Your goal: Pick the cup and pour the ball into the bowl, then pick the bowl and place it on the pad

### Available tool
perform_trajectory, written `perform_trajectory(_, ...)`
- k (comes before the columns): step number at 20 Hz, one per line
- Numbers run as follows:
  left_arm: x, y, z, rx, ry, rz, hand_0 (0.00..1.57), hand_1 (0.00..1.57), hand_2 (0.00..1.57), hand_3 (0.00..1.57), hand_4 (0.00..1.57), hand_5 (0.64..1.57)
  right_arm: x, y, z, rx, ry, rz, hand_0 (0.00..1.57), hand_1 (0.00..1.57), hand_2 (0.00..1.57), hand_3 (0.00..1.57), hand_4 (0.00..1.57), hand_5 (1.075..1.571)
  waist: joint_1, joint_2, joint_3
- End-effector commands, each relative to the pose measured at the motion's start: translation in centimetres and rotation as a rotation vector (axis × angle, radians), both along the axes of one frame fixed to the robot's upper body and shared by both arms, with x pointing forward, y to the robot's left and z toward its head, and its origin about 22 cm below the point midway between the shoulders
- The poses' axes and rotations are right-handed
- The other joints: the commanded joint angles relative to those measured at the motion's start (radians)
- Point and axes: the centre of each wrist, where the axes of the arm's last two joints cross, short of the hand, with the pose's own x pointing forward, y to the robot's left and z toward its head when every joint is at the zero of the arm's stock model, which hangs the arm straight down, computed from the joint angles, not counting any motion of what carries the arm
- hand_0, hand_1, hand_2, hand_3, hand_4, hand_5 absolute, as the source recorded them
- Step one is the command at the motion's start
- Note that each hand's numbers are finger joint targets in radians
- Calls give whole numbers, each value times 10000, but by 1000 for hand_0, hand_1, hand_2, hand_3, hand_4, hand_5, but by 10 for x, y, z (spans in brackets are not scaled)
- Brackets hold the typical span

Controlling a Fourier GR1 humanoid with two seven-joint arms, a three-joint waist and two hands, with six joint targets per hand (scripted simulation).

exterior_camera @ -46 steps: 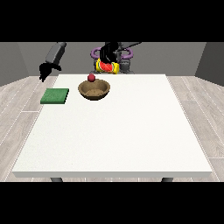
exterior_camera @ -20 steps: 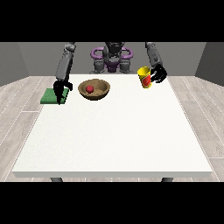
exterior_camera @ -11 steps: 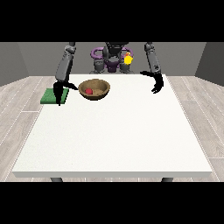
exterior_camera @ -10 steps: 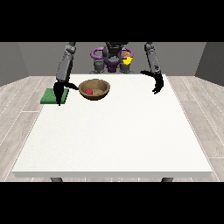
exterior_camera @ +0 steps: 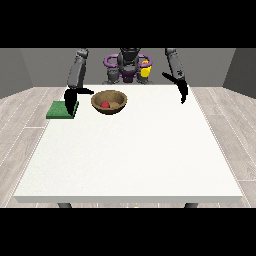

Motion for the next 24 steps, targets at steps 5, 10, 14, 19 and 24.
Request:
perform_trajectory(5,-27,27,-30,-381,1495,865,0,0,0,0,0,695,1,70,-27,342,2030,1038,0,0,0,0,0,1570,-913,-1644,123)
perform_trajectory(10,-16,22,-14,-235,892,646,0,0,0,0,0,690,-6,98,-50,910,1850,951,0,0,0,0,0,1571,-763,-969,126)
perform_trajectory(14,-12,-3,9,-71,714,-233,0,0,0,0,0,699,7,76,-42,1162,1857,234,0,0,0,0,0,1570,87,-765,132)
perform_trajectory(19,-4,25,18,-201,-459,111,0,0,0,0,0,694,23,97,-30,1055,1165,318,0,0,0,0,0,1569,-149,360,126)
perform_trajectory(24,1,12,33,-29,-306,-766,0,0,0,0,0,696,-35,77,-82,-1180,4637,-122,1571,1571,1571,1571,843,1512,721,102,99)
